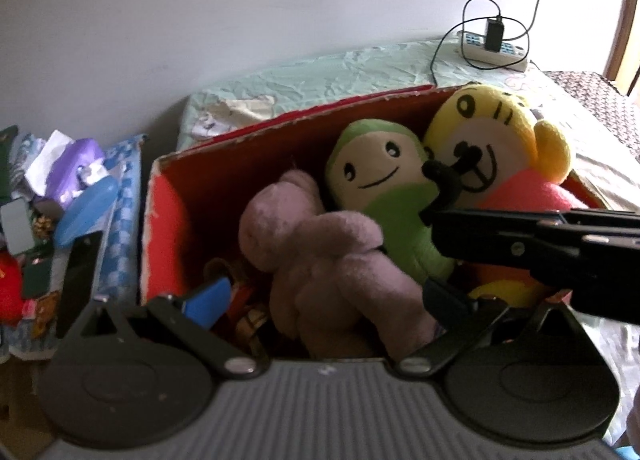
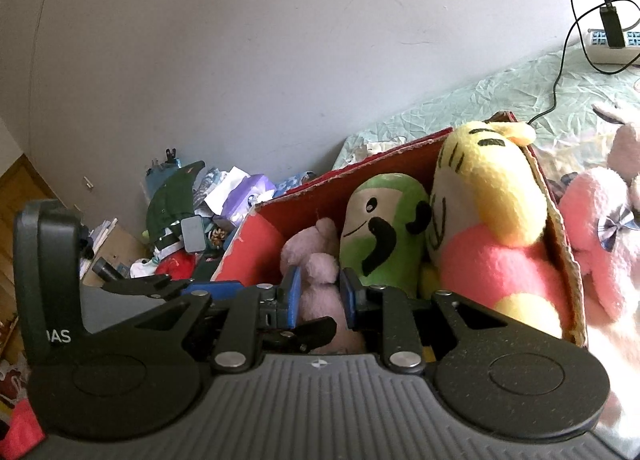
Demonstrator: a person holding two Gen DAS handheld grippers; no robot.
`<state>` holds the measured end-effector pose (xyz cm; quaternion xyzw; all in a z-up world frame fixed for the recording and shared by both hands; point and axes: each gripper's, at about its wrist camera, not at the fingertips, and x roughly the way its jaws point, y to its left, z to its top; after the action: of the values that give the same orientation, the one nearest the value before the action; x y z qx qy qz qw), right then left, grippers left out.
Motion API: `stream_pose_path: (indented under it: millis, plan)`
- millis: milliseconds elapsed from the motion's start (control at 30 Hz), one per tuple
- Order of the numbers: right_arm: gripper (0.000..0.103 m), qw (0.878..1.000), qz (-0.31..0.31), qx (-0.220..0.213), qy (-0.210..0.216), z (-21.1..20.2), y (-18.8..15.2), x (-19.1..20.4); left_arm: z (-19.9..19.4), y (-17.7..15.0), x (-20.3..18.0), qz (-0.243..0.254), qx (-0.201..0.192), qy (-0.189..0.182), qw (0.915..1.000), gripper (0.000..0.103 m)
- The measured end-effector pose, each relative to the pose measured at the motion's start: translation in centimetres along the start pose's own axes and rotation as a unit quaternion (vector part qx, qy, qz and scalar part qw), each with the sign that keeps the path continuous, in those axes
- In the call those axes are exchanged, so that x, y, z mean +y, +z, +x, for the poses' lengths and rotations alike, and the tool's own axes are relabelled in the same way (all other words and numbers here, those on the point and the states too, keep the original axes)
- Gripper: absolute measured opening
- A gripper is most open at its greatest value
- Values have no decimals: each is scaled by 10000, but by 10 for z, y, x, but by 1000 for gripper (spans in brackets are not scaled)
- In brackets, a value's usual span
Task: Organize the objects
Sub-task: 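Open the right gripper and withdraw it from the red box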
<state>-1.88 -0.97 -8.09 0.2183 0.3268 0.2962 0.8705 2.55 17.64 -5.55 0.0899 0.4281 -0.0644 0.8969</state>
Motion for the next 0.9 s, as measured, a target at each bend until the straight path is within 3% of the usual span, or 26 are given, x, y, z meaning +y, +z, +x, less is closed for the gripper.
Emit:
stream_pose_path:
  millis: [900]
  plan:
    - [25, 9993, 297, -54, 228, -15, -11, -9, -13, -7, -14, -279, 116, 584, 9978, 102]
